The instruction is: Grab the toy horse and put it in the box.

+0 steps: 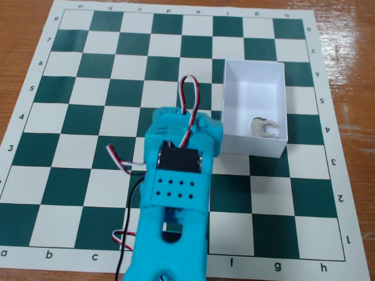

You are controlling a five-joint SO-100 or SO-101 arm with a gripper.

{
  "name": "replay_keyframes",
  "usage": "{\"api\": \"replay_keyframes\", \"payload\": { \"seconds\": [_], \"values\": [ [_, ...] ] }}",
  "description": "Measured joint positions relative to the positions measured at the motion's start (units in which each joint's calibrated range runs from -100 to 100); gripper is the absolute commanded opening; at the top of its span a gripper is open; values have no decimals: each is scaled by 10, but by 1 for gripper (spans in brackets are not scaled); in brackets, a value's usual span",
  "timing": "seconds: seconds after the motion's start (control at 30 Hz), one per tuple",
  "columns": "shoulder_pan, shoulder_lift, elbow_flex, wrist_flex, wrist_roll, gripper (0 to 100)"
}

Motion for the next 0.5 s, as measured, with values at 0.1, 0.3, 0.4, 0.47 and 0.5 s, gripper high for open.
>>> {"api": "replay_keyframes", "payload": {
  "seconds": [0.1, 0.3, 0.4, 0.47, 0.5],
  "values": [
    [-16, -76, 53, 59, 0, 29],
    [-34, -180, 131, 151, -1, 29],
    [-38, -231, 169, 187, -1, 29],
    [-40, -259, 189, 210, -1, 29],
    [-41, -273, 200, 222, -1, 29]
  ]
}}
